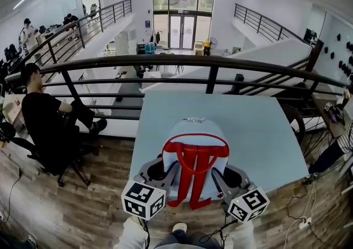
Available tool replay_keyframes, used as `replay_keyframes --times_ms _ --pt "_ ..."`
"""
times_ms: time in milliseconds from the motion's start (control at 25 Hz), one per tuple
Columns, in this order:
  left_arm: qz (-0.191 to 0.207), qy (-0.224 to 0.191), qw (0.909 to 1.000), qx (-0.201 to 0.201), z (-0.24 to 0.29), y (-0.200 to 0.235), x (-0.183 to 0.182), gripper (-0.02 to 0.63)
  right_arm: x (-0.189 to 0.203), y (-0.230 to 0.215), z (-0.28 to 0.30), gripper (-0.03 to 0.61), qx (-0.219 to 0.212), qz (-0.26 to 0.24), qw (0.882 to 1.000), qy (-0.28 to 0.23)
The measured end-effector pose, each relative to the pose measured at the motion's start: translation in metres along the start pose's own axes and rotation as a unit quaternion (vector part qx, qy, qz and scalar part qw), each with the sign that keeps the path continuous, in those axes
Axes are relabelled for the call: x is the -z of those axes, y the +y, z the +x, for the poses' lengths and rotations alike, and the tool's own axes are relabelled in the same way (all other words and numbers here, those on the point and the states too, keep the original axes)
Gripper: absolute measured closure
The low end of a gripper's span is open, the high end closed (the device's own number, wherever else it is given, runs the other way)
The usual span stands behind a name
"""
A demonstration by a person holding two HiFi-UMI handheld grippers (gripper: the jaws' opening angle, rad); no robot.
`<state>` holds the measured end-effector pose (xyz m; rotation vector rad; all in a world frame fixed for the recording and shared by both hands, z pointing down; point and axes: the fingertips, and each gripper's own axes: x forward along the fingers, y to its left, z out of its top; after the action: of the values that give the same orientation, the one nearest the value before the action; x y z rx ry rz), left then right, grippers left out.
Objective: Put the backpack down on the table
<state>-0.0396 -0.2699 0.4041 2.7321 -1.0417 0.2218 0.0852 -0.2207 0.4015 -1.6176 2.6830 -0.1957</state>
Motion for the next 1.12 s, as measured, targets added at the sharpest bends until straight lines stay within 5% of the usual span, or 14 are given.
replay_keyframes --times_ms 720,1120 --pt "-0.025 0.028 0.9990 -0.025 0.095 0.064 0.009 0.515 0.025 -0.084 0.090 0.488 -0.023 0.024 0.999 0.040" --pt "-0.005 0.009 0.9993 -0.036 0.167 0.092 -0.001 0.515 0.027 -0.150 0.137 0.486 -0.042 0.010 0.998 0.041"
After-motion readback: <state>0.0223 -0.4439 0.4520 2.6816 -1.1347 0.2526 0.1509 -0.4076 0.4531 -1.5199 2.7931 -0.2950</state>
